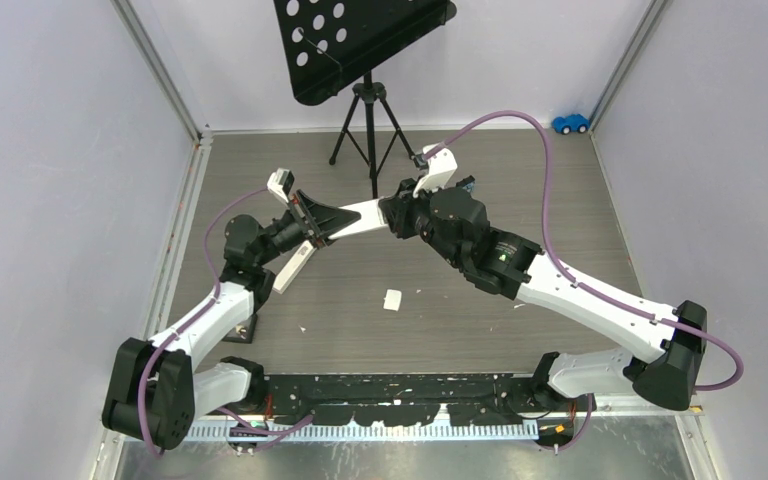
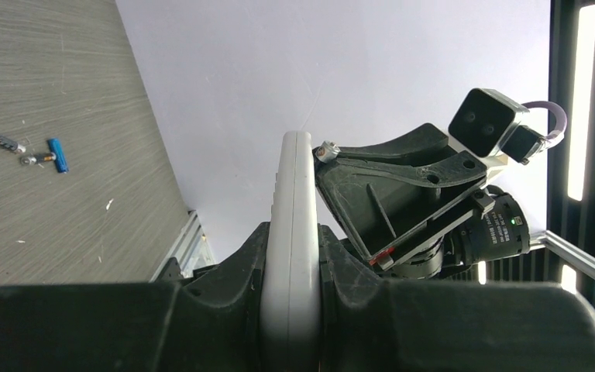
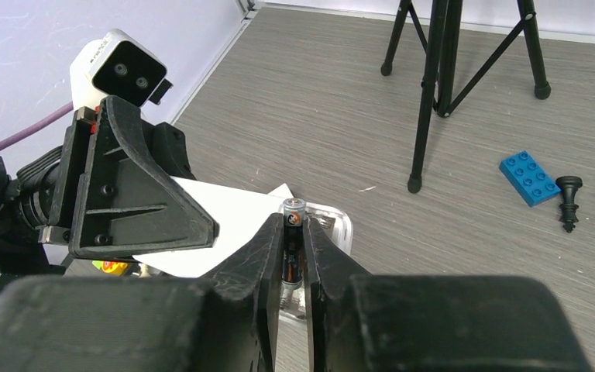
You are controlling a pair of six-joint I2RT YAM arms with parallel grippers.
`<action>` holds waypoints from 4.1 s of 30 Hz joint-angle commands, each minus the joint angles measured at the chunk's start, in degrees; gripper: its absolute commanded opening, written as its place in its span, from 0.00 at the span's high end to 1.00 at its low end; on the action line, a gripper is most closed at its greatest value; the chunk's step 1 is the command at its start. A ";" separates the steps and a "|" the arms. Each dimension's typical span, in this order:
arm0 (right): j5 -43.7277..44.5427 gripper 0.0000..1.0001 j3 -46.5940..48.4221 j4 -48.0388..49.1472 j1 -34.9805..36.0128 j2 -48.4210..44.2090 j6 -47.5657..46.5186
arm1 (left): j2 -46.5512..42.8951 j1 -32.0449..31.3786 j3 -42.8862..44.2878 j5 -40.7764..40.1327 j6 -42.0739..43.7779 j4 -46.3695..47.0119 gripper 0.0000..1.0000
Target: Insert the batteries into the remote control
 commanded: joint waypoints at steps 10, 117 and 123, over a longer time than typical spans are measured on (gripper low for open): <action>0.57 0.62 -0.05 0.78 0.37 -1.74 1.52 | 2.07 -0.27 0.65 -0.44 -1.93 9.27 1.00; -0.80 0.47 -22.76 40.26 -0.50 -9.06 40.04 | 5.07 -0.32 -4.89 -6.86 0.26 34.63 1.00; 3.70 0.48 -22.91 34.57 -0.50 -11.23 38.65 | 4.84 -0.27 -4.51 -7.21 0.15 34.63 1.00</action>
